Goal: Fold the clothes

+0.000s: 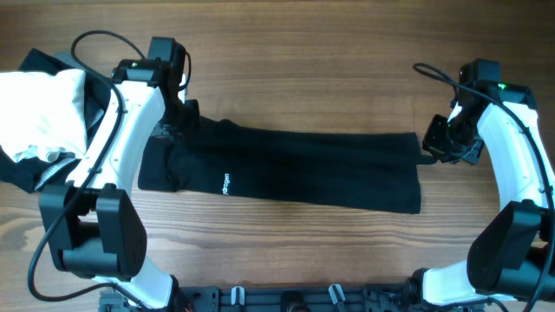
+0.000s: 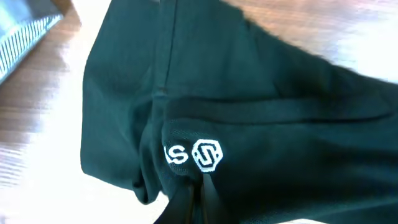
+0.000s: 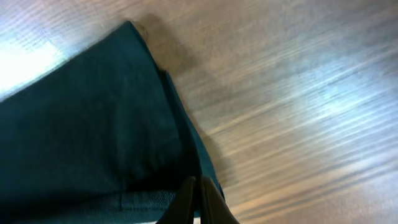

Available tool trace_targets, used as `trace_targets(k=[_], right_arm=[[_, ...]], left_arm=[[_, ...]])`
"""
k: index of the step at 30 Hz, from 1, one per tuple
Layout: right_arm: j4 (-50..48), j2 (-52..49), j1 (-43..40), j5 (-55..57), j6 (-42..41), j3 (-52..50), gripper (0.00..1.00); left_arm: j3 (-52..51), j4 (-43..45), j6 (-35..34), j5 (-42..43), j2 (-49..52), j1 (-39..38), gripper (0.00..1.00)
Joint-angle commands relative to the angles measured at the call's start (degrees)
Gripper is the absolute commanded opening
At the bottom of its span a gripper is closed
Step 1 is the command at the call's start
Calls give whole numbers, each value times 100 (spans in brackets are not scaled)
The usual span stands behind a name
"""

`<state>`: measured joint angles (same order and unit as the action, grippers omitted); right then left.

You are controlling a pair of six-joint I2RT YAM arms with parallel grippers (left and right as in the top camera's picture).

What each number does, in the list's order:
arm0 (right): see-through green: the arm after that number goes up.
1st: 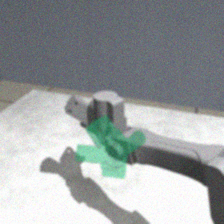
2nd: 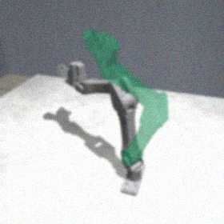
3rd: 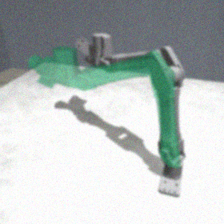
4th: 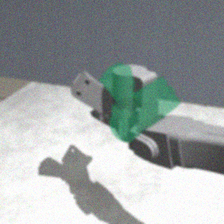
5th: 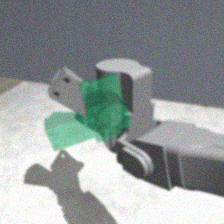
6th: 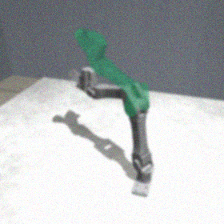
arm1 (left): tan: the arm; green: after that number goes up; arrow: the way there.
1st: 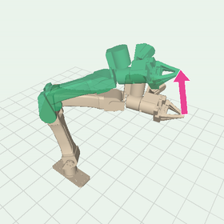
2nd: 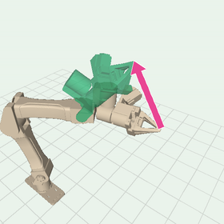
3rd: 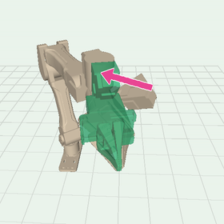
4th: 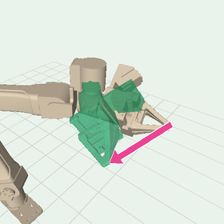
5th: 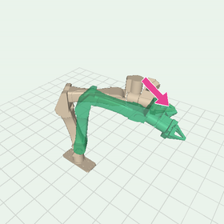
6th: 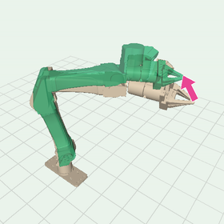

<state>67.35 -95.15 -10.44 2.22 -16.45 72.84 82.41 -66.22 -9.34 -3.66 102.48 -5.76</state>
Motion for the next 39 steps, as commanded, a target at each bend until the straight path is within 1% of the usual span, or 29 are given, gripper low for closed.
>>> trace_targets(k=[1,5,7,8,9,10,12,13,14,15,19,20,24,25,26,27,30,32,35,37,38,39], right_arm=[[116,44,-9,234,-2,17,4],[254,44,-9,232,-2,17,4],[334,44,-9,232,11,17,5],[367,44,-9,232,57,17,8],[391,44,-9,229,138,17,16],[409,44,-9,229,144,17,25],[407,44,-9,229,146,17,29],[402,44,-9,229,142,17,29],[391,44,-9,225,142,17,30],[387,44,-9,227,142,17,34],[348,44,-9,162,125,17,46],[299,44,-9,55,127,17,47],[-208,44,-9,-634,164,17,45],[-358,46,-9,-831,251,17,40],[-481,68,-9,-1008,376,20,35],[-588,120,-9,-1178,505,20,35],[-817,466,-9,-1593,734,20,37],[-933,866,-9,-1779,820,20,41],[-955,1471,-9,-1775,745,20,56],[-901,1738,-9,-1770,743,17,69],[-774,1818,-9,-1770,726,17,73],[-673,1814,-9,-1773,721,13,73]], left_arm=[[-177,-4,-160,-179,-57,236,4],[-179,-2,-157,-179,-57,306,4],[-179,-4,-157,-179,-57,304,4],[-179,-11,-157,-179,-57,299,5],[-179,-24,-157,-179,-57,299,9],[-179,-31,-157,-179,-57,299,15],[-179,-68,-157,-177,-57,299,18],[-179,-120,-160,-177,-57,299,21],[-179,-160,-157,-177,-57,299,28],[-179,-227,-157,-179,-57,299,33],[-179,-179,-155,-177,-57,299,33],[-179,-125,-155,-149,-57,299,31],[-179,105,-153,402,-57,299,27],[-179,157,-149,612,-55,297,26],[-179,173,-131,820,-52,297,22],[-179,164,-131,907,-52,299,19],[-179,66,-131,1086,-52,297,16],[-179,-9,-131,1180,-52,280,16],[-179,-24,-131,1200,-55,203,17],[-179,-22,-129,1198,-52,92,21],[-184,-22,-107,1193,-52,-37,26],[-184,-20,-111,1169,-52,-96,29]])
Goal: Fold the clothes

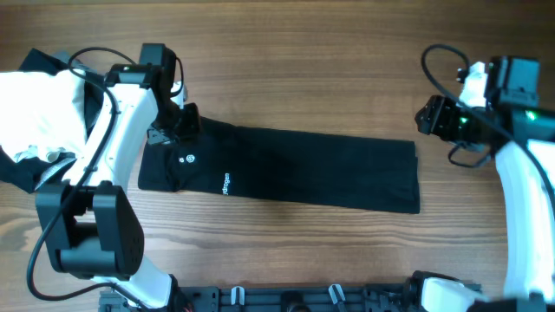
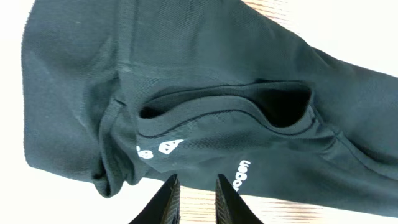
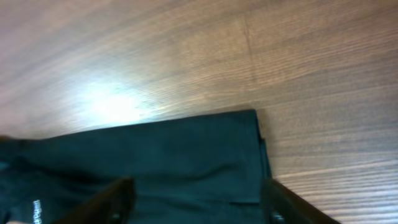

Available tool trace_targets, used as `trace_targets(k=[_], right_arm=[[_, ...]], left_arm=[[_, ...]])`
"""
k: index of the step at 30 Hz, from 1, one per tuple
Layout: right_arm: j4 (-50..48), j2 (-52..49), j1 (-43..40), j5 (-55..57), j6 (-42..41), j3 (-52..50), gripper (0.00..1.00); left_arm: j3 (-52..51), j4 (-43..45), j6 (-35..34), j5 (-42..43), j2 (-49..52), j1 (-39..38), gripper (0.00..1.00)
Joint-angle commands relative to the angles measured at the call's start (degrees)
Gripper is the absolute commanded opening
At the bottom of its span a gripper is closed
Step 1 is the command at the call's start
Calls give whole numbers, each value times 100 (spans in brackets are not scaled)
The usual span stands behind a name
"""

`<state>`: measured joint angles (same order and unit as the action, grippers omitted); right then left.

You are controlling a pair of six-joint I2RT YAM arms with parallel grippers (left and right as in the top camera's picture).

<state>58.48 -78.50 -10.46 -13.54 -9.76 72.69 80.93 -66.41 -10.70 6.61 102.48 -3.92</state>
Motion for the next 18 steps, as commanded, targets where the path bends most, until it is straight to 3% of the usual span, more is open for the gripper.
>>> trace_targets(k=[1,9,14,18], right_arm=[[267,125,-7,-197,55,4,73],[470,-752,-114,-223,-66,-610,73],[457,-1622,-608,-1036,579,-671,73],[468,-2264,-970,-1462,981,-671,73]], left_arm=[[-37,2,24,109,-52,-350,31],[-114,210,-164,-114,-46,-446,40],[-479,577,-170,-131,-46,-428,50],[-811,826,-173,-129,-46,-428,51]])
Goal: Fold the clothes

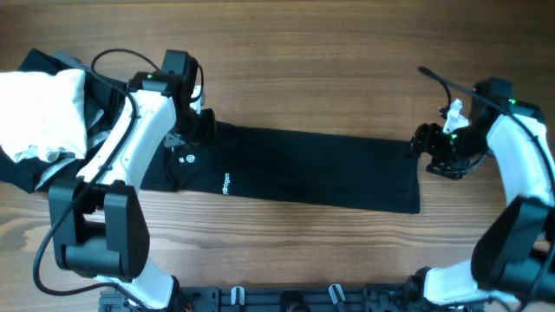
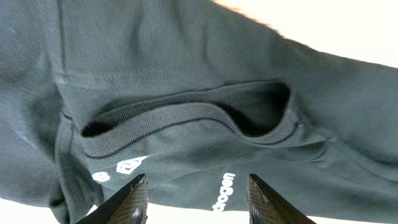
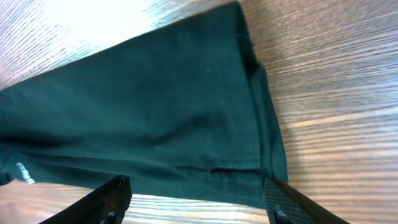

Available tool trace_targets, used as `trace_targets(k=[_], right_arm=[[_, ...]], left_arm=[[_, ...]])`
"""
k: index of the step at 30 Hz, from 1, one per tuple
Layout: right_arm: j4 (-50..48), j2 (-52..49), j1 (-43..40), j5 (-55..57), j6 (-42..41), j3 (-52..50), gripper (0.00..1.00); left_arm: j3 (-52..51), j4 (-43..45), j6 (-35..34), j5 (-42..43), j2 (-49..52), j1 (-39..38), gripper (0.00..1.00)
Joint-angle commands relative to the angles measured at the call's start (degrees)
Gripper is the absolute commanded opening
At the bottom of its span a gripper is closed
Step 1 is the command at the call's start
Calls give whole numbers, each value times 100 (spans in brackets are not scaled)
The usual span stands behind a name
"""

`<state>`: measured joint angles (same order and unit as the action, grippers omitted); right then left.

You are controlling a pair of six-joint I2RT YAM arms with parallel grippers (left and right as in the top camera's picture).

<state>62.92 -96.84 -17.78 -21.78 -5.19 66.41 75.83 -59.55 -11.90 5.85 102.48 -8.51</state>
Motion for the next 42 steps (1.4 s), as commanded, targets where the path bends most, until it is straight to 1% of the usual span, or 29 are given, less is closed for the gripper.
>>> trace_targets(k=[1,5,11,14,16,17,19,22,26,27,28,29,30,31,33,36,39,42], right_arm=[[35,-529,-273,-634,542,-46,73],[-101,-835,-409,-555,649,-192,74],[-802,-916,-511,-374,756,-887,78],[-1141,-916,-522,-188,378,-1215,78],[-1362,-918,-522,-345,216,-1379,78],[-1493,-918,-514,-614,223,-1480,76],[-1694,-918,-455,-1075,413,-1631,72],[-1735,-918,-317,-1196,721,-1725,65],[-1880,-911,-243,-1451,800,-1725,47],[-1928,-911,-243,-1447,756,-1725,34],[-1993,-911,-256,-1403,660,-1725,28],[-2048,-901,-271,-1375,551,-1725,18],[-2094,-887,-297,-1362,444,-1718,6],[-2155,-846,-352,-1364,275,-1700,4],[-2177,-710,-476,-1362,-50,-1644,4],[-2140,-387,-697,-1298,-262,-1502,4],[-2017,116,-870,-868,-535,-1303,4],[-1856,710,-909,-306,-553,-1025,4]], left_arm=[[-348,177,-52,-52,-46,31,51],[-450,258,-50,-55,-46,31,52],[-452,319,-50,-52,-46,33,53],[-452,321,-52,-52,-46,44,53],[-452,323,-50,-52,-46,44,53],[-452,326,-50,-55,-46,44,53],[-452,343,-50,-55,-46,44,53],[-452,365,-50,-52,-46,44,53],[-452,363,-50,-55,-48,44,53],[-452,361,-50,-52,-48,44,53],[-452,354,-50,-55,-48,44,52],[-452,343,-50,-55,-48,44,52],[-452,339,-50,-55,-48,44,52],[-452,328,-50,-55,-48,44,52],[-452,323,-50,-55,-48,44,51],[-435,348,-22,-55,-50,50,48],[-254,188,20,-55,-90,116,45],[203,-269,15,-31,-199,195,47]])
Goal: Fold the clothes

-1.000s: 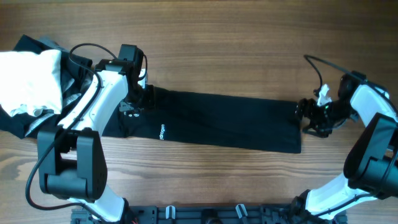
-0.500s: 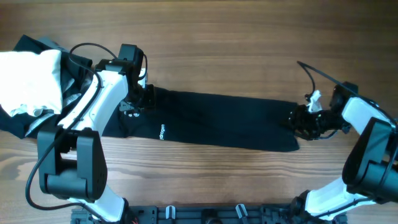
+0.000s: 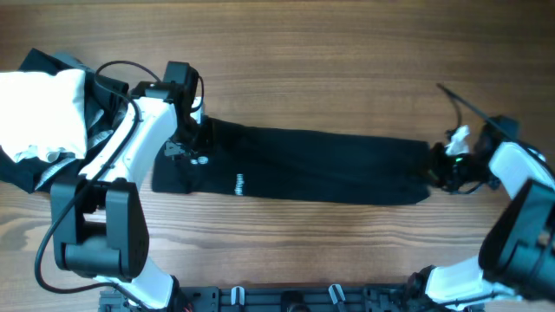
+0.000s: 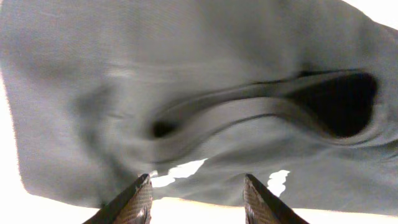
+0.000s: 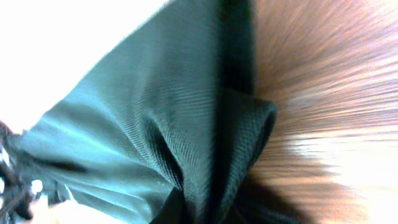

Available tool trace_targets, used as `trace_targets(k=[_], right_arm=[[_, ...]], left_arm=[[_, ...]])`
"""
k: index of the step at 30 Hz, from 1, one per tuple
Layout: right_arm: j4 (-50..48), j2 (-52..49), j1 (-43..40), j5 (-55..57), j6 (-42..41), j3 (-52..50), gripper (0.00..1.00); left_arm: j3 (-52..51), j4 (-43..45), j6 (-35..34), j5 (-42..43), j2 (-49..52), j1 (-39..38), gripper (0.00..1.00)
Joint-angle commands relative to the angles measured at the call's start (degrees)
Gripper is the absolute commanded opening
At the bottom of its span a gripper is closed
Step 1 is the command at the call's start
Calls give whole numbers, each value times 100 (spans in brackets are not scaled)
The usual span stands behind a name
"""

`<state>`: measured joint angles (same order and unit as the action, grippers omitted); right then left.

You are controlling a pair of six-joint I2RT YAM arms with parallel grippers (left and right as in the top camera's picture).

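Black trousers (image 3: 321,165) lie stretched left to right across the wooden table (image 3: 303,52), with a small white logo (image 3: 239,183) near the waist end. My left gripper (image 3: 186,143) is open just above the waist end. In the left wrist view it (image 4: 198,199) hangs over the fabric (image 4: 205,74) and a gaping pocket (image 4: 336,102). My right gripper (image 3: 440,169) is at the leg hem on the right, shut on the bunched hem (image 5: 186,143). The cloth hides most of its fingers.
A heap of white and dark clothes (image 3: 39,113) lies at the far left, beside the left arm. The arm bases stand along the front edge (image 3: 286,299). Bare wood lies behind and in front of the trousers.
My right gripper was open above the leg hem and is now shut on it, further right. The trousers have shifted a little to the right. My left gripper is still open, closer to the cloth.
At first both grippers were shut on the two ends of the laid-out trousers. Then both were off the cloth and open, the right one raised well away. Both then stood open over the ends, and now the right grips the hem again.
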<state>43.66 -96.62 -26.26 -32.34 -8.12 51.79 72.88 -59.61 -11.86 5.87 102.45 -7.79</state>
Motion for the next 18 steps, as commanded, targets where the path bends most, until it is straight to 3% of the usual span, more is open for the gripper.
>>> trace_targets(k=[1,8,18], right_arm=[[109,833,-61,925,-262,522,4],[411,1322,61,1333,-240,881,4],[188,1316,1320,1499,-385,881,4]], left_arm=[[643,-376,11,-26,-238,129,47],[1104,-616,11,72,-831,127,59],[1102,-691,7,74,-1075,127,60]])
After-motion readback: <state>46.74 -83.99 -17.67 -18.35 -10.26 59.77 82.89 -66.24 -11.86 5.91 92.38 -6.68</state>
